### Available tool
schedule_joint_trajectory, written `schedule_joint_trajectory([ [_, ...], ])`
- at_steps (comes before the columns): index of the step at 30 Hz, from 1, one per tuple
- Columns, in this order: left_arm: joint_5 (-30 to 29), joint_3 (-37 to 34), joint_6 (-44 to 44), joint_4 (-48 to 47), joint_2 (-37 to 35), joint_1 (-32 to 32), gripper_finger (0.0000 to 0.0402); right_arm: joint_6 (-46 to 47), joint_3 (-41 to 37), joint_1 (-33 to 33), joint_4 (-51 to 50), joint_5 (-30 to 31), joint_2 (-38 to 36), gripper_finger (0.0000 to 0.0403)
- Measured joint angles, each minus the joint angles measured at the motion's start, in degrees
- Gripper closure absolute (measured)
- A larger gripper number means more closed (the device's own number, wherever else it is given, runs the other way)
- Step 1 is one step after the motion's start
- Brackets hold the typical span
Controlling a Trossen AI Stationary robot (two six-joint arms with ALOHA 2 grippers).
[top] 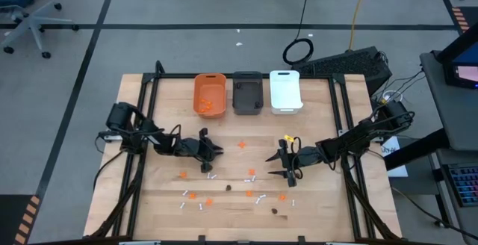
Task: Sort Halloween decoration
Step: Put the white bone toy into the white bin
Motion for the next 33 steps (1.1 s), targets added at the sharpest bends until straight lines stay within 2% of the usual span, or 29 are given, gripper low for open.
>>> schedule_joint_trajectory([
  [4,0.16,-0.02,0.04,0.2,0.34,0.0,0.0382,0.35,0.0,0.0,-0.01,0.0,0.02,0.02],
  [6,0.15,-0.02,0.04,0.2,0.3,0.0,0.0392,0.45,0.0,0.0,0.0,0.01,0.02,0.02],
  [10,0.07,-0.1,0.01,0.82,0.33,0.02,0.0391,0.45,0.0,0.0,0.0,-0.01,0.0,0.02],
  [15,0.35,-0.39,0.02,6.07,-0.36,0.16,0.0391,-0.77,0.0,0.0,0.07,-0.01,0.0,0.02],
  [21,0.63,0.02,-0.26,10.62,-4.52,0.2,0.0391,-4.21,0.0,0.0,4.13,-0.08,0.01,0.02],
  [27,4.61,0.49,1.65,14.37,-8.75,0.05,0.0391,-5.98,0.0,0.02,6.22,-0.03,0.0,0.02],
  [33,8.68,3.33,5.75,19.74,-9.8,-0.8,0.0391,-5.44,0.0,0.01,11.77,-0.07,0.02,0.02],
])
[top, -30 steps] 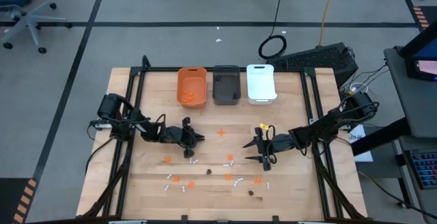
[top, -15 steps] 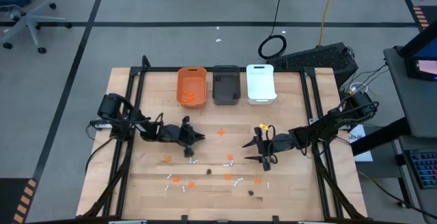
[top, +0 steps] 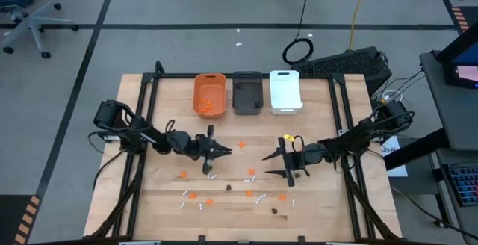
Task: Sort Halloween decoration
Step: Put the white bone toy into the white bin
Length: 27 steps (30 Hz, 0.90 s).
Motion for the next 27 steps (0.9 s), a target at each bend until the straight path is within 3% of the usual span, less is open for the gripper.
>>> schedule_joint_trajectory([
  [4,2.1,4.34,-2.64,-0.13,-0.02,-0.52,0.0391,-8.06,0.94,0.19,1.33,0.13,0.0,0.02],
  [10,3.08,10.66,-4.68,-5.43,-0.04,-1.96,0.0391,-31.54,6.2,0.55,0.36,0.3,0.0,0.02],
  [16,2.93,15.07,-9.37,-11.04,-0.04,-3.1,0.0391,-44.89,10.41,1.15,-1.54,6.21,0.0,0.02],
  [21,2.58,16.89,-10.2,-10.72,-0.07,-3.72,0.0391,-38.65,12.41,0.71,-1.54,6.23,0.0,0.02],
  [27,2.75,18.98,-8.7,-10.67,-0.09,-3.88,0.0391,-10.42,12.7,-0.69,-2.23,6.12,0.0,0.02],
])
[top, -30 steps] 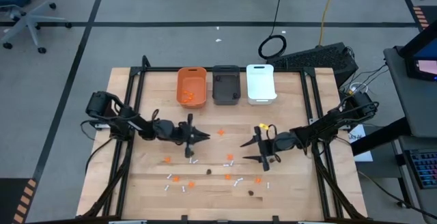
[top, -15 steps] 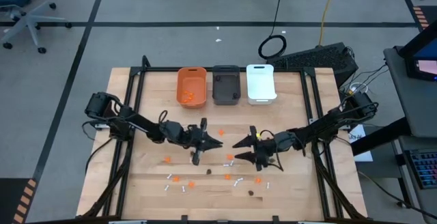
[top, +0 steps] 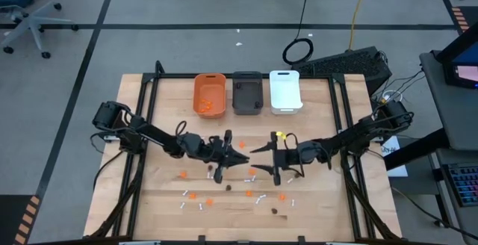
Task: Sort Halloween decoration
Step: Put the white bone toy into the white bin
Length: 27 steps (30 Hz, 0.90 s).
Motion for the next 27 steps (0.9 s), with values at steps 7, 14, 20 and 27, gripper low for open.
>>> schedule_joint_trajectory([
  [7,0.0,2.66,1.26,-0.01,0.0,-0.1,0.0391,11.89,0.0,-0.22,0.26,-0.31,0.0,0.02],
  [14,-0.2,5.91,5.85,-0.2,0.0,-0.22,0.0391,13.49,0.0,-0.22,7.12,-0.25,0.02,0.0205],
  [20,-1.3,7.28,6.11,-2.2,-0.02,-0.22,0.0391,12.88,0.0,-0.22,11.53,-0.25,0.02,0.024],
  [27,-2.28,7.42,6.12,-2.09,-0.02,-0.22,0.0391,12.95,0.0,-0.22,11.73,-0.28,0.02,0.0277],
])
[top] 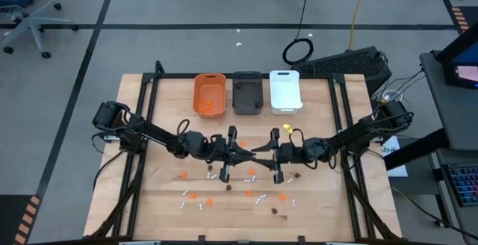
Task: Sort Halloween decoration
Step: Put the white bone toy into the white bin
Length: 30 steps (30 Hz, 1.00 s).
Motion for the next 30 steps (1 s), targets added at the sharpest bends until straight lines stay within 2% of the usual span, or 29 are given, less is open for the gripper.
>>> schedule_joint_trajectory([
  [9,-4.06,0.0,1.43,0.22,-0.02,-0.04,0.0391,-0.44,2.54,-0.18,-1.23,0.2,0.0,0.0289],
  [24,-4.09,0.46,1.5,0.17,-0.11,-0.02,0.0391,-1.57,3.56,-0.61,-1.8,0.24,-0.02,0.0289],
  [30,-4.12,0.46,1.35,0.17,-0.09,-0.02,0.0376,-1.78,3.58,-0.61,-1.8,0.26,-0.02,0.0301],
])
